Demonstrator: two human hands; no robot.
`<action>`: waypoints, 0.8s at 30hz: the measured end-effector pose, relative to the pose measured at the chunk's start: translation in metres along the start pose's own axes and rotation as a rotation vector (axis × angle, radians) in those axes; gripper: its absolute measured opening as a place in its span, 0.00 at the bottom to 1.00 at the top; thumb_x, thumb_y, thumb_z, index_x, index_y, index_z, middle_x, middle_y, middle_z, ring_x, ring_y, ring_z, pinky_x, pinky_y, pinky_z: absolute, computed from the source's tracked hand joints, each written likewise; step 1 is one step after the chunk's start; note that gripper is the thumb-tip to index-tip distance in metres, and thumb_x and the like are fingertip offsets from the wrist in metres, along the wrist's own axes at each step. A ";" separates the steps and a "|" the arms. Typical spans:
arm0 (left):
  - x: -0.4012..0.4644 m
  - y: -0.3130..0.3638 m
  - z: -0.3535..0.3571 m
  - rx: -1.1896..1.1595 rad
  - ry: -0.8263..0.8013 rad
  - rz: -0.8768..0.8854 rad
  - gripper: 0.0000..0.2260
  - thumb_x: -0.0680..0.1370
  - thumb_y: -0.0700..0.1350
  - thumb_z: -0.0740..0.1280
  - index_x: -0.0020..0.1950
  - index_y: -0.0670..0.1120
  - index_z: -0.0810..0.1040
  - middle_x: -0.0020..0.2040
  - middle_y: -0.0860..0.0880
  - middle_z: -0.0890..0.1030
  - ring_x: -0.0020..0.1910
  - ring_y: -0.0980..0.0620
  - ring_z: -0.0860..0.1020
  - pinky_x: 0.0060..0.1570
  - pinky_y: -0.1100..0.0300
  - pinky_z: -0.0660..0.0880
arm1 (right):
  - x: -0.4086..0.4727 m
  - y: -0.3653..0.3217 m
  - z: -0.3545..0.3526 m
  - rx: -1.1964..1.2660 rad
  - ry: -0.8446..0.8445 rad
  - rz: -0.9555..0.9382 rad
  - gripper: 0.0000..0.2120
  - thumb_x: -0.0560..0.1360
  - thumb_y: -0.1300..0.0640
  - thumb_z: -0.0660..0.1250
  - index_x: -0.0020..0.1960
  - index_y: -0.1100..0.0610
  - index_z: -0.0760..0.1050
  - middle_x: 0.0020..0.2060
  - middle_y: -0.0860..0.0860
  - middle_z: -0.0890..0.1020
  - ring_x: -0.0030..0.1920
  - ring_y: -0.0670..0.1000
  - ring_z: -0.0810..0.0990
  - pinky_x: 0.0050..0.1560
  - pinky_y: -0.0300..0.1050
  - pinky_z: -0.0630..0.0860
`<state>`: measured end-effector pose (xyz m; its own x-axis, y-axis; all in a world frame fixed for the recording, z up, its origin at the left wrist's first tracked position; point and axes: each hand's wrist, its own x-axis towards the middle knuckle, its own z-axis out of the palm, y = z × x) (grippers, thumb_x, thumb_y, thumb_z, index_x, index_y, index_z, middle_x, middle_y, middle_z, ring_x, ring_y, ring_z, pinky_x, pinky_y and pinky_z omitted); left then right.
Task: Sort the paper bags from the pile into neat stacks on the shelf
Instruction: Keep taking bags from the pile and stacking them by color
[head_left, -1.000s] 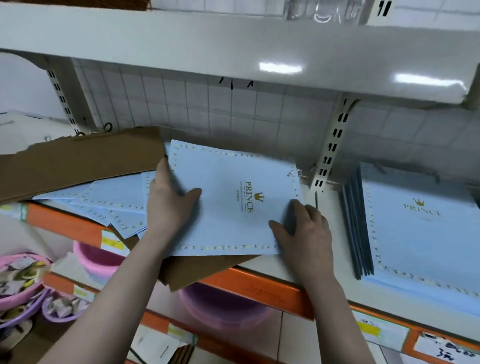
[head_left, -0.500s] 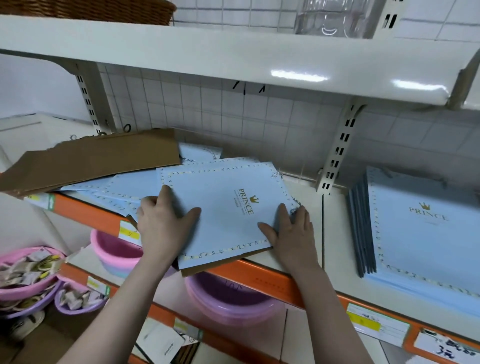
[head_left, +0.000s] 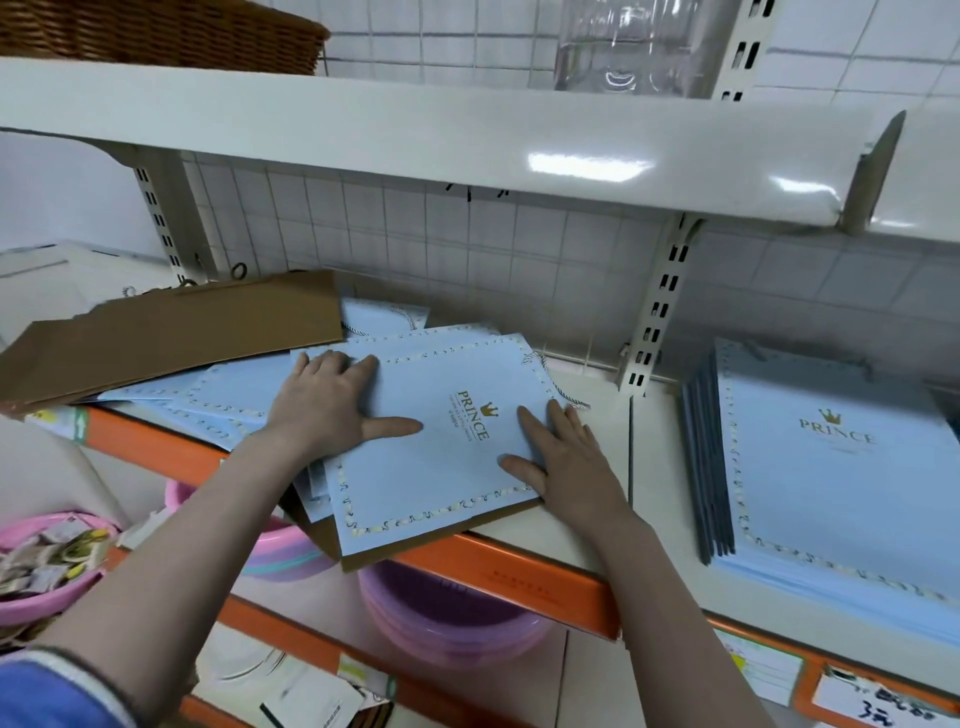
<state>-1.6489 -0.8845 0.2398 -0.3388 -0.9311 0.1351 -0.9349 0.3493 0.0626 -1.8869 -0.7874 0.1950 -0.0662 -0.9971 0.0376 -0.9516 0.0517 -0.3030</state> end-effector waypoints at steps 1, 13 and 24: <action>0.001 0.001 -0.001 -0.006 0.013 -0.016 0.59 0.52 0.84 0.45 0.72 0.49 0.64 0.66 0.44 0.69 0.67 0.43 0.64 0.68 0.50 0.58 | -0.001 0.000 0.001 -0.003 0.011 0.004 0.33 0.78 0.38 0.52 0.77 0.50 0.46 0.77 0.56 0.45 0.76 0.56 0.40 0.73 0.48 0.40; -0.012 0.003 -0.004 -0.201 0.032 -0.272 0.39 0.63 0.69 0.68 0.60 0.40 0.69 0.53 0.40 0.75 0.54 0.40 0.74 0.47 0.52 0.70 | -0.024 -0.010 0.011 0.011 0.404 0.318 0.36 0.77 0.37 0.53 0.75 0.61 0.53 0.68 0.62 0.64 0.69 0.60 0.62 0.68 0.52 0.61; -0.048 -0.003 0.007 -0.717 0.196 -0.491 0.23 0.71 0.58 0.70 0.44 0.41 0.65 0.40 0.42 0.73 0.41 0.42 0.71 0.36 0.55 0.64 | -0.038 -0.049 0.013 0.385 0.456 0.359 0.31 0.74 0.41 0.60 0.68 0.60 0.62 0.54 0.54 0.78 0.57 0.56 0.72 0.59 0.53 0.68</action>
<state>-1.6308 -0.8414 0.2264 0.1682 -0.9814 0.0925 -0.6565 -0.0416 0.7532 -1.8338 -0.7528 0.1964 -0.5565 -0.7947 0.2426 -0.6788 0.2664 -0.6843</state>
